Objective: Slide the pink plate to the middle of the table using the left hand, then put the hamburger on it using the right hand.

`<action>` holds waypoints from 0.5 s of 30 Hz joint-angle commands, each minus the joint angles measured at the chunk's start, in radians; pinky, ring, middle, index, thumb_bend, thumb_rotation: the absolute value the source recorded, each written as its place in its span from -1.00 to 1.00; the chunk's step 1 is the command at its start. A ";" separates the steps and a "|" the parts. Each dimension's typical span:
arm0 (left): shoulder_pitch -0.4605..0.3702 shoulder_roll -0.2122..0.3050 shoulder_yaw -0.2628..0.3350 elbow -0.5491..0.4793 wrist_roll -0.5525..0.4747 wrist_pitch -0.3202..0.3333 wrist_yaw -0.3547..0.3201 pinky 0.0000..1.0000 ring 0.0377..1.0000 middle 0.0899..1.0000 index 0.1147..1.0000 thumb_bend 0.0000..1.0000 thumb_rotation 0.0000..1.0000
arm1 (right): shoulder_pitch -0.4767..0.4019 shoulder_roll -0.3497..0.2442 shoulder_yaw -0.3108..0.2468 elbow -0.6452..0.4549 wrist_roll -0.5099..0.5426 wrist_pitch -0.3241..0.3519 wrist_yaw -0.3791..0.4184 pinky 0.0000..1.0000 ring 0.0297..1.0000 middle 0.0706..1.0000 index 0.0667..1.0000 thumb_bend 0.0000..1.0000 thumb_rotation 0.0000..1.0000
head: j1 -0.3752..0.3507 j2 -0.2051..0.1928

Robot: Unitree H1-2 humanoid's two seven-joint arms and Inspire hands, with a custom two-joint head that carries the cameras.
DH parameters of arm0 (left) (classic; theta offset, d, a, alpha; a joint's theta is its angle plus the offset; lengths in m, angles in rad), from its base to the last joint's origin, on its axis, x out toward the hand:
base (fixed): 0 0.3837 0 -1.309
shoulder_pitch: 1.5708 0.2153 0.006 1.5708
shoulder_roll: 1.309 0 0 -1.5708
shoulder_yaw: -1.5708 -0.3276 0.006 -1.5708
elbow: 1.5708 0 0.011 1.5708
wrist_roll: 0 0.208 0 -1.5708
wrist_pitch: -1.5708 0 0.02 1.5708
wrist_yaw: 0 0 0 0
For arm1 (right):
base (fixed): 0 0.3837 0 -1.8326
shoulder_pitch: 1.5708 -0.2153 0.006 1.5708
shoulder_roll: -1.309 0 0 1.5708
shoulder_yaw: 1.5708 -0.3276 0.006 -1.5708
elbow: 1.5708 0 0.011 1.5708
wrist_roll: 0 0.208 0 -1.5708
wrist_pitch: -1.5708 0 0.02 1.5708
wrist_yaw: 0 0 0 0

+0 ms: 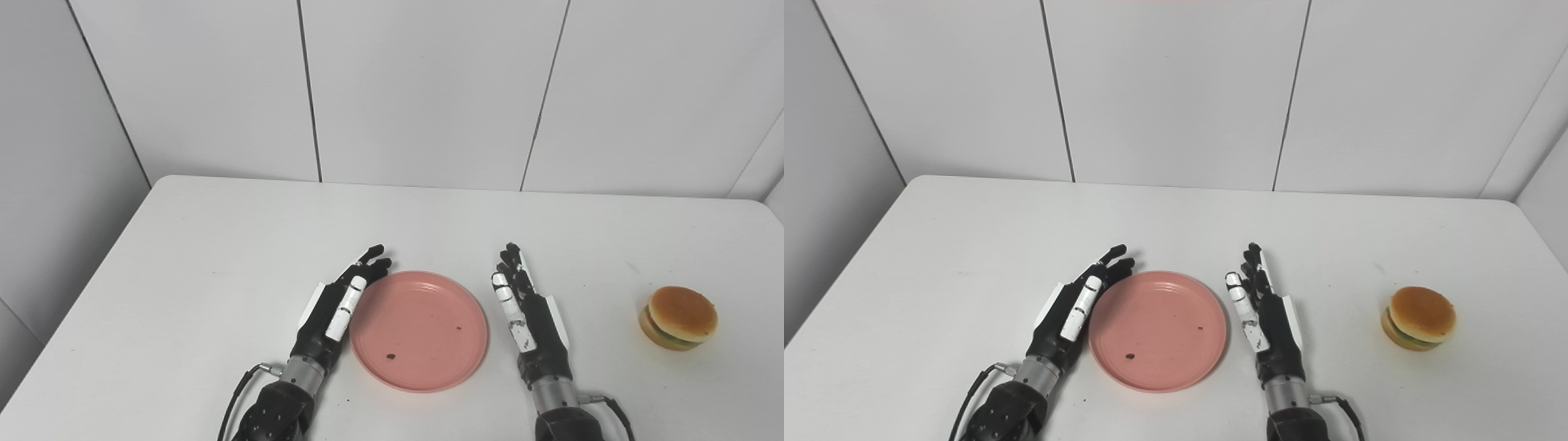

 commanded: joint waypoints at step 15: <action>0.093 -0.082 -0.011 0.088 0.003 -0.073 -0.040 0.99 0.99 0.98 0.96 -0.07 1.00 | -0.007 0.014 -0.016 -0.003 0.030 -0.091 -0.013 0.94 0.94 0.95 0.99 0.18 0.74 | -0.006 0.002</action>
